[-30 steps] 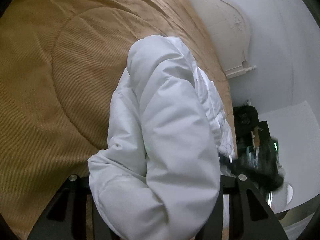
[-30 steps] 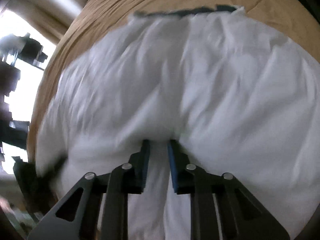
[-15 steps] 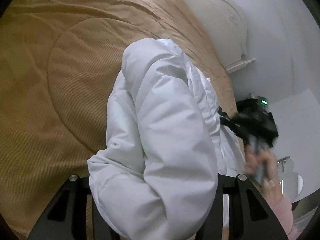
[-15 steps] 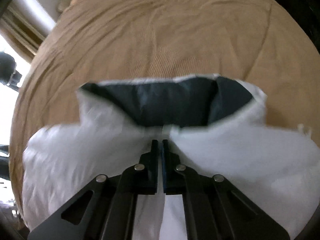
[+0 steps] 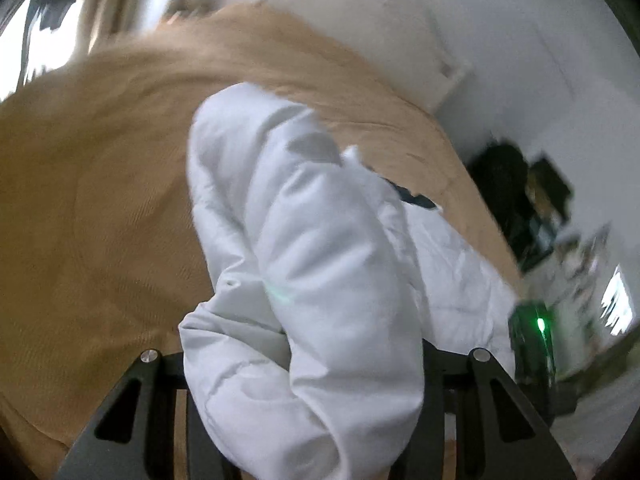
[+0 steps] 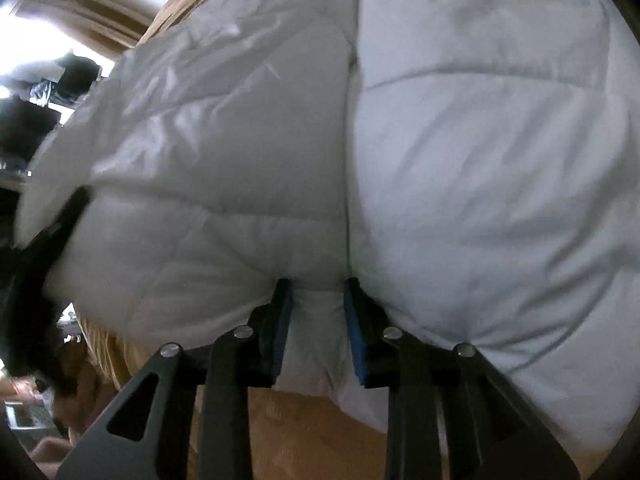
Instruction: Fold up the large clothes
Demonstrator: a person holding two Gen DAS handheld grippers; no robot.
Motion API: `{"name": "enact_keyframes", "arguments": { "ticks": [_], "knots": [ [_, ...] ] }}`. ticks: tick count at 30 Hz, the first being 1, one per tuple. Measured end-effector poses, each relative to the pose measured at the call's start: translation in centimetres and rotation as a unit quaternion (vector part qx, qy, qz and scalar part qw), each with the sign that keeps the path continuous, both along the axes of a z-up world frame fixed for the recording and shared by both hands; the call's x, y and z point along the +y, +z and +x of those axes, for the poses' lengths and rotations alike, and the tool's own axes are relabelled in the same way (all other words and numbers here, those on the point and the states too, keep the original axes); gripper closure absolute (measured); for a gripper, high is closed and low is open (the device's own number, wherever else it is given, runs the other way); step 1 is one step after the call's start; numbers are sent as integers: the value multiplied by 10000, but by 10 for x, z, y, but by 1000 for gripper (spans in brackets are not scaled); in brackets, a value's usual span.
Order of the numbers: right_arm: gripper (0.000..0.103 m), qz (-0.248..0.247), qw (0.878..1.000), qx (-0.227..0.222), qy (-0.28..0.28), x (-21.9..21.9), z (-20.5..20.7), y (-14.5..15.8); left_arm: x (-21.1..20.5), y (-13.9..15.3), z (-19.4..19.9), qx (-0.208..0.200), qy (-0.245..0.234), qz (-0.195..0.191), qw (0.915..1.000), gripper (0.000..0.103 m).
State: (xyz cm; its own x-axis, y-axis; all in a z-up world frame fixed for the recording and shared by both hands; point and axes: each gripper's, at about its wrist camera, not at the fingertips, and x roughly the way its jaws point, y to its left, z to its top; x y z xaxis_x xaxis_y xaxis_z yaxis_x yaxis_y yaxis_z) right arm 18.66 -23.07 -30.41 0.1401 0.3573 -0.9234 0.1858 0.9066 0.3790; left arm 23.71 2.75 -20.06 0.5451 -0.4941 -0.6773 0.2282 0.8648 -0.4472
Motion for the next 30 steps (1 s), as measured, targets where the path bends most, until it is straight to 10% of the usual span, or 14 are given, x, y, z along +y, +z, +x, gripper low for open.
{"name": "enact_keyframes", "arguments": {
  "ticks": [10, 17, 19, 23, 30],
  "knots": [
    [78, 110, 9972, -744, 16, -9, -3, -4, -121, 69, -38, -876, -1261, 1238, 9804, 60],
    [68, 1354, 9664, -1759, -1295, -124, -74, 53, -216, 90, -64, -1349, -2082, 2213, 9431, 60],
    [44, 1267, 9486, -2152, -1944, -176, -109, 72, -248, 85, -79, -1554, -2418, 2588, 9222, 60],
    [39, 1113, 9190, -2419, -2909, -239, -167, 82, -319, 59, -116, -1882, -3030, 3325, 8731, 59],
    [38, 223, 9236, -2038, -3240, -287, -194, 90, -400, -22, -185, -2390, -3524, 4321, 7950, 45]
  ]
}}
